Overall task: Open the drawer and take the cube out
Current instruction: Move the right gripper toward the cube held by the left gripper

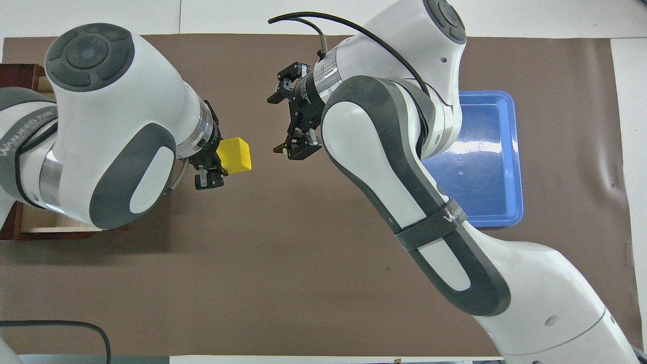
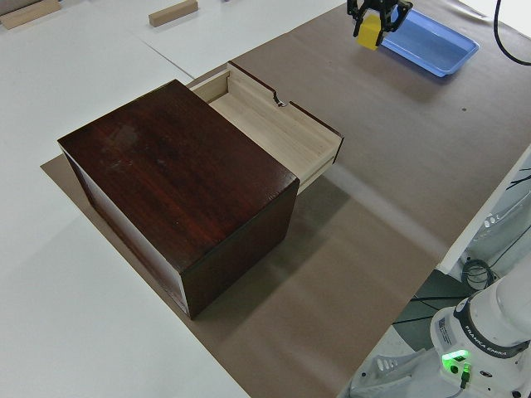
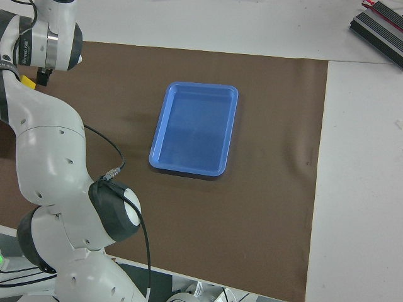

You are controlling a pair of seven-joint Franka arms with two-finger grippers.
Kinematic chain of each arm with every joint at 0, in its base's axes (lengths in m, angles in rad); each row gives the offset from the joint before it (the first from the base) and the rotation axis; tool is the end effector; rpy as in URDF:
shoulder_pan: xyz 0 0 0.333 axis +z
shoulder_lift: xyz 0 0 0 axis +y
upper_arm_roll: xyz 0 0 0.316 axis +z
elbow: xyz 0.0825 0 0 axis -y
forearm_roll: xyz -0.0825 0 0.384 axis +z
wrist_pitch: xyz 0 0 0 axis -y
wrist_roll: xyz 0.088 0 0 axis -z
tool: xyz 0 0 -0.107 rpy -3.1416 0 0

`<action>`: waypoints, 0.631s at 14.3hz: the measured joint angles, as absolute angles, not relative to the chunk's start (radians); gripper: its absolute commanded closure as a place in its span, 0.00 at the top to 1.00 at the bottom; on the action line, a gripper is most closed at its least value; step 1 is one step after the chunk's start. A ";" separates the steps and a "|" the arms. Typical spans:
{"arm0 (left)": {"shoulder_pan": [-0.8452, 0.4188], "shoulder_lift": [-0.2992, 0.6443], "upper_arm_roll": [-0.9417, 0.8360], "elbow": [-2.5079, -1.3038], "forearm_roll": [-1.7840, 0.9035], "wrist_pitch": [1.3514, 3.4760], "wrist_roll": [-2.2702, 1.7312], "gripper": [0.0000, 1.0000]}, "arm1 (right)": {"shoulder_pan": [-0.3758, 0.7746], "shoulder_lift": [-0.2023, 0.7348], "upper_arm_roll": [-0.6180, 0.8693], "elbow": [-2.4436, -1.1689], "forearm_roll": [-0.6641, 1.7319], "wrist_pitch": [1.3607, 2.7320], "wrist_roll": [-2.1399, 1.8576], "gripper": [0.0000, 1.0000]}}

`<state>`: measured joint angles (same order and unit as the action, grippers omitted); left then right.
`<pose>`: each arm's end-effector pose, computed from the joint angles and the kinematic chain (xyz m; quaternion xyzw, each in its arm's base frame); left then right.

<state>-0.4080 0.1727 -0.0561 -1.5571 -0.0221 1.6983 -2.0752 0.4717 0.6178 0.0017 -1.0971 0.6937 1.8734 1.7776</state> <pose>0.5477 -0.2737 0.5413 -0.6912 -0.7224 0.0197 0.0102 0.6442 0.3841 0.4949 -0.6992 0.6288 0.2675 0.2102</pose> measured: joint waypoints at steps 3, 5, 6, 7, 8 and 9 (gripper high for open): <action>-0.408 0.173 -0.055 -1.557 -0.022 1.701 -2.077 0.00 | 0.503 0.619 0.003 -1.119 0.694 1.912 1.778 0.99; -0.408 0.173 -0.055 -1.557 -0.022 1.702 -2.077 0.00 | 0.522 0.620 0.003 -1.135 0.694 1.923 1.775 0.99; -0.408 0.173 -0.055 -1.557 -0.022 1.702 -2.078 0.00 | 0.527 0.620 0.003 -1.140 0.694 1.923 1.772 0.99; -0.408 0.173 -0.055 -1.557 -0.022 1.702 -2.078 0.00 | 0.528 0.620 0.003 -1.142 0.694 1.923 1.770 0.99; -0.408 0.173 -0.055 -1.557 -0.022 1.702 -2.078 0.00 | 0.528 0.619 0.003 -1.142 0.696 1.923 1.769 0.99; -0.408 0.173 -0.055 -1.557 -0.022 1.702 -2.078 0.00 | 0.528 0.619 0.003 -1.142 0.703 1.924 1.767 0.99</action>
